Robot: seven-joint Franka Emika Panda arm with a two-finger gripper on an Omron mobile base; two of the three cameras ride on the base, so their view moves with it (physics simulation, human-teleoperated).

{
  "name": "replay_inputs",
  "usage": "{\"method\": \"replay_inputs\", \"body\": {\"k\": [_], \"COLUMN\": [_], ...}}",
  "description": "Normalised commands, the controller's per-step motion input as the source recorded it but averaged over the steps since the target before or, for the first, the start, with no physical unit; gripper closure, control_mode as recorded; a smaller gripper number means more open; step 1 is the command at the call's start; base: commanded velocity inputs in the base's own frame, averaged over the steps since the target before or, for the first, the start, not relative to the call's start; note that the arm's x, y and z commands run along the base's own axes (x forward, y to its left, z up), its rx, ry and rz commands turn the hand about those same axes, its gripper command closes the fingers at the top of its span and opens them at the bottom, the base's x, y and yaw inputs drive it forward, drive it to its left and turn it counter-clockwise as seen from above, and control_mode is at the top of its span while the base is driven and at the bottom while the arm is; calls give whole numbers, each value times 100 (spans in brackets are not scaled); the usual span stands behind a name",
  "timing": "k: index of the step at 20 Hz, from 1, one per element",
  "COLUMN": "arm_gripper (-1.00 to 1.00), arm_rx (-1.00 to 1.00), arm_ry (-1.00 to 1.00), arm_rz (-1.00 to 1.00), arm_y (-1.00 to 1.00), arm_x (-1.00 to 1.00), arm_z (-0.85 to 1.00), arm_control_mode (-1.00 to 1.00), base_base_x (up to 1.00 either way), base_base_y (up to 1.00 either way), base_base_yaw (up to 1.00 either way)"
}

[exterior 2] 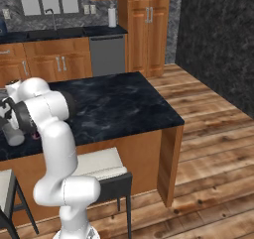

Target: There is a wine glass and glass cup on the dining counter. Place the wine bottle next to the wine glass and the juice bottle next to the glass cup.

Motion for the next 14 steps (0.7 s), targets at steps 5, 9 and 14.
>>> {"method": "replay_inputs", "body": {"k": [5,9,14], "arm_gripper": [-100,-100,-100], "arm_rx": [6,11,11], "arm_ry": [-1,0,0], "arm_rz": [0,1,2], "arm_y": [-1,-6,-13], "arm_x": [-10,-9,-17], "arm_z": [18,19,15], "arm_control_mode": [-100,-100,-100], "base_base_x": [0,0,0], "base_base_y": [0,0,0], "base_base_yaw": [0,0,0]}}
